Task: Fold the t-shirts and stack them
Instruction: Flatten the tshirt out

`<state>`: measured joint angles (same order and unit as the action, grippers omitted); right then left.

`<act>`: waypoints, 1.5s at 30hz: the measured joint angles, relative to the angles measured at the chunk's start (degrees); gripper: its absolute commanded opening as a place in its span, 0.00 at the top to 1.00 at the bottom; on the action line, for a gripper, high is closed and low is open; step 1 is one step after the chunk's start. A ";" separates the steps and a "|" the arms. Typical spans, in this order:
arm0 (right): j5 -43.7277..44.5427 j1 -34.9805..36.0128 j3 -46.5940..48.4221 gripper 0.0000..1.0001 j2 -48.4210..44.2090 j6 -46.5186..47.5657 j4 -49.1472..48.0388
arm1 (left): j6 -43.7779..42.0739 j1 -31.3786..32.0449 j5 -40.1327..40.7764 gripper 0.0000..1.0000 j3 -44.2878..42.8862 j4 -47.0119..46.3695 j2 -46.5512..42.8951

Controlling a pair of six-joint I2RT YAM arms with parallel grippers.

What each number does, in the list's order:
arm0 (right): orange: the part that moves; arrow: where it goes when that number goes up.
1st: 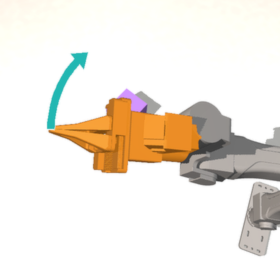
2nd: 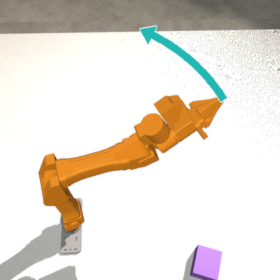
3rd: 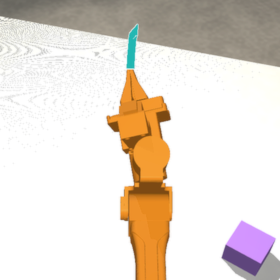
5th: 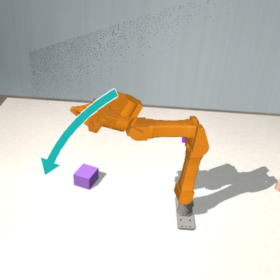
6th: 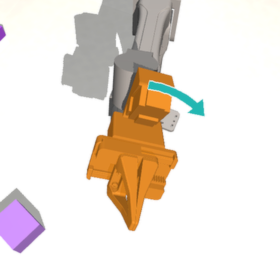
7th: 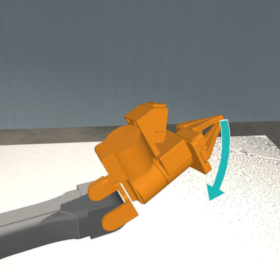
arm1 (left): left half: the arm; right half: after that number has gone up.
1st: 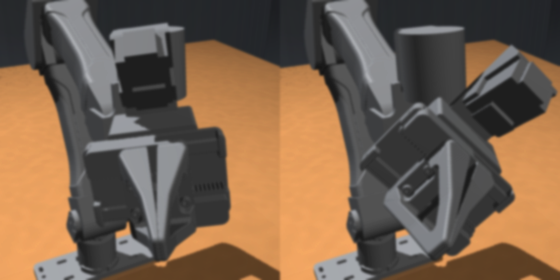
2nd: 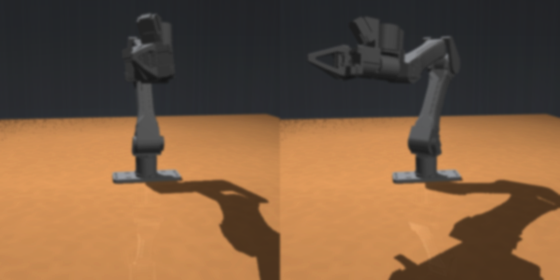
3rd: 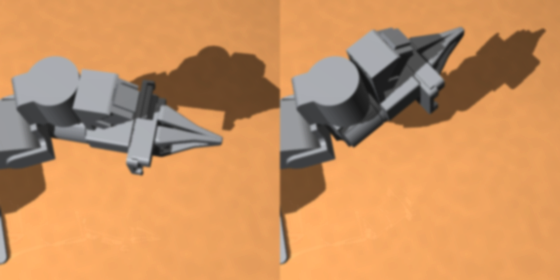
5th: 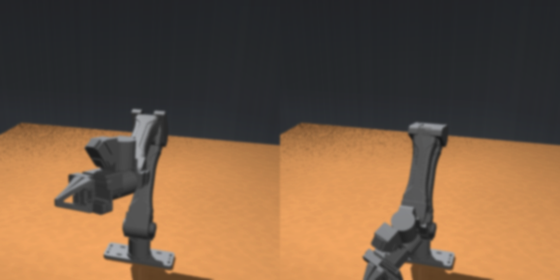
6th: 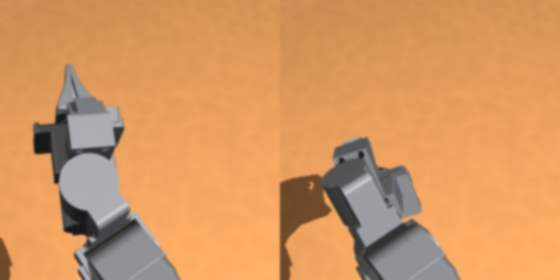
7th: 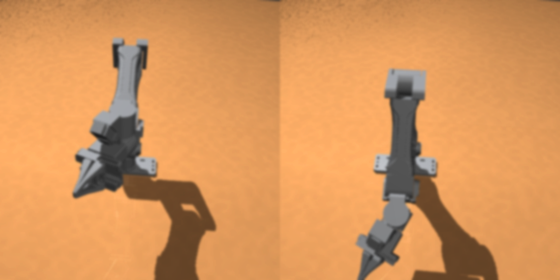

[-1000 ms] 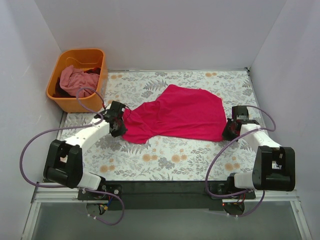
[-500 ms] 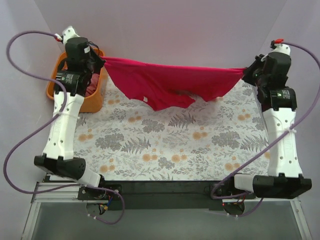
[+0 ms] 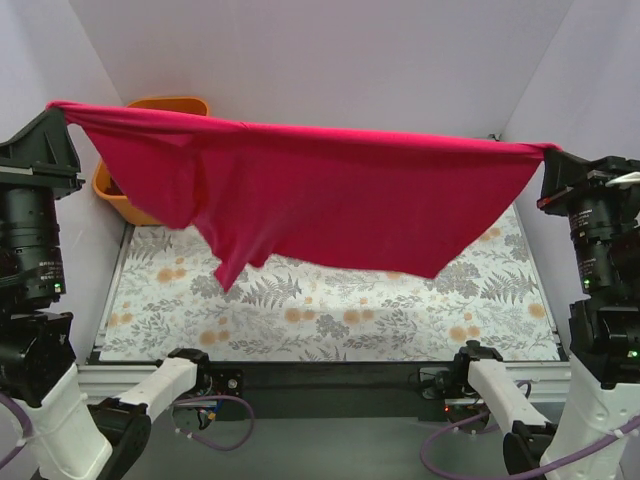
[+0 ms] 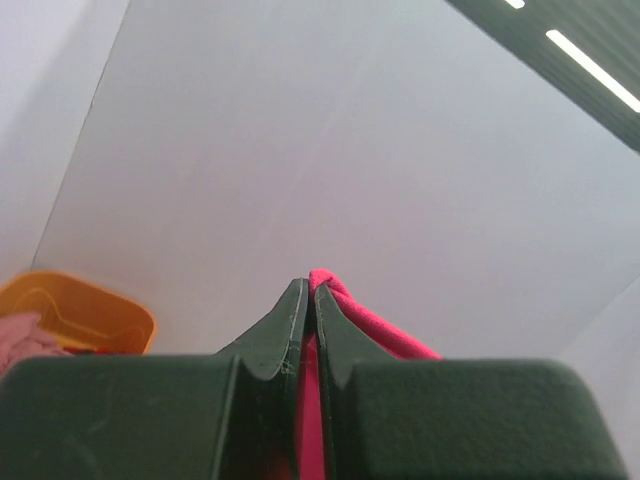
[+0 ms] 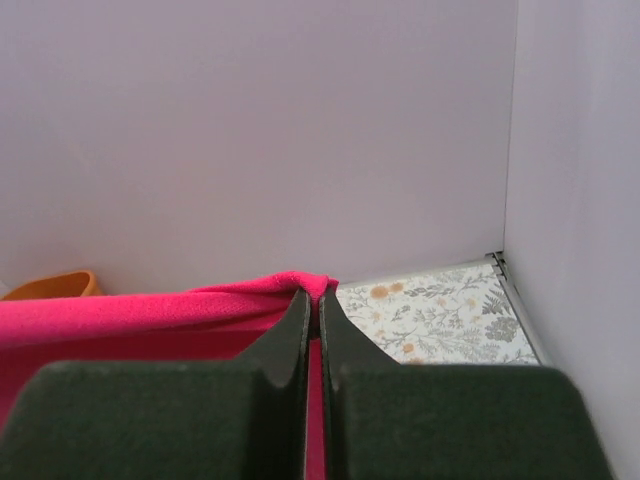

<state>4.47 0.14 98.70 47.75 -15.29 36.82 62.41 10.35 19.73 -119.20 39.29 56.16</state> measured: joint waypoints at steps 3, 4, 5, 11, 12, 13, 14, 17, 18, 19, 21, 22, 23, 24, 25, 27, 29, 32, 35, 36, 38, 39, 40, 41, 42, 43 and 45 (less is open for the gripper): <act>-0.90 0.00 -0.13 0.99 -0.79 0.79 -0.39 | -1.75 0.00 -0.17 1.00 -0.44 -1.62 0.55; -1.31 0.00 -0.87 0.99 -0.79 1.03 -0.92 | -2.23 0.00 -0.44 1.00 0.20 -2.14 1.09; -1.66 0.00 -1.99 0.99 -0.70 1.36 -1.07 | -2.67 0.00 -0.76 1.00 1.27 -2.64 1.79; -3.89 -0.09 -16.52 0.99 3.23 2.75 -4.57 | -4.52 -0.11 -5.55 1.00 19.43 -9.60 9.18; -4.39 -0.13 -20.35 0.99 4.31 2.78 -5.77 | -4.52 -0.11 -6.60 1.00 23.54 -10.78 11.39; -4.76 -0.13 -24.15 0.99 5.51 2.78 -7.06 | -4.55 -0.11 -7.56 1.00 27.69 -12.46 14.19; -5.22 -0.15 -27.89 0.99 7.04 2.73 -8.66 | -4.52 -0.11 -8.55 1.00 31.61 -13.99 17.44; -6.45 -0.15 -39.12 0.99 12.94 2.32 -14.47 | -4.52 -0.13 -10.93 1.00 42.01 -17.75 28.44; -6.62 -0.15 -42.29 0.99 15.23 2.05 -16.50 | -4.48 -0.15 -11.69 1.00 43.71 -18.40 32.85; -6.80 -0.15 -44.94 0.99 17.86 1.88 -18.32 | -4.44 -0.13 -12.31 1.00 44.63 -18.75 37.27; -6.80 -0.15 -48.19 0.99 24.13 1.53 -21.68 | -4.33 -0.11 -13.29 1.00 44.76 -19.82 46.18; -6.58 -0.17 -48.92 0.99 27.43 1.42 -23.15 | -4.31 -0.09 -13.62 1.00 44.59 -20.37 49.05; -6.47 -0.17 -49.03 0.99 30.71 1.31 -24.30 | -4.26 -0.09 -13.90 1.00 44.22 -20.74 52.33; -6.36 -0.17 -49.00 0.99 33.53 1.29 -26.18 | -4.22 -0.07 -14.12 1.00 43.60 -21.00 55.15; -6.19 -0.17 -48.85 0.99 36.15 1.33 -28.04 | -4.15 -0.07 -14.21 1.00 42.62 -21.05 57.64; -5.99 -0.17 -47.43 0.99 40.76 1.62 -30.03 | -4.13 -0.04 -14.23 1.00 39.76 -21.94 60.54; -5.86 -0.17 -43.95 0.99 46.14 2.23 -31.56 | -4.35 -0.04 -13.84 1.00 35.12 -23.10 62.49; -5.03 -0.17 -37.75 0.99 52.61 3.06 -33.40 | -4.79 -0.04 -13.00 1.00 28.59 -24.39 66.18; -4.20 -0.37 -32.06 0.99 56.94 3.48 -34.67 | -5.16 0.07 -11.98 1.00 22.29 -24.85 70.95; -3.91 -0.48 -30.40 0.98 57.94 3.52 -35.01 | -5.20 0.11 -11.67 1.00 20.46 -24.85 72.46; -3.21 -0.72 -27.41 0.94 59.58 3.58 -35.34 | -5.25 0.13 -11.34 1.00 17.00 -24.46 75.25; -2.91 -0.81 -25.94 0.92 60.28 3.67 -35.43 | -5.25 0.15 -11.30 1.00 15.30 -24.37 76.61; -2.51 -0.90 -24.52 0.87 60.92 3.76 -35.54 | -5.22 0.17 -11.23 1.00 13.81 -24.04 77.57; -2.14 -0.94 -23.17 0.84 61.51 3.89 -35.63 | -5.22 0.26 -11.21 0.93 12.37 -23.71 78.31; -1.79 -1.01 -21.86 0.78 62.12 4.09 -35.60 | -5.31 0.31 -11.19 0.86 11.26 -23.39 78.64; -1.53 -1.03 -20.68 0.71 62.62 4.33 -35.60 | -5.51 0.42 -11.19 0.78 10.27 -23.23 78.79; -1.29 -1.05 -19.08 0.61 62.95 4.68 -35.19 | -5.92 0.68 -10.91 0.54 8.09 -23.19 78.79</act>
<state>3.18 -0.91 79.61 110.69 -10.61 1.63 56.49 11.03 8.82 -111.11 16.10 134.96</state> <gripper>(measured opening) 0.305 0.313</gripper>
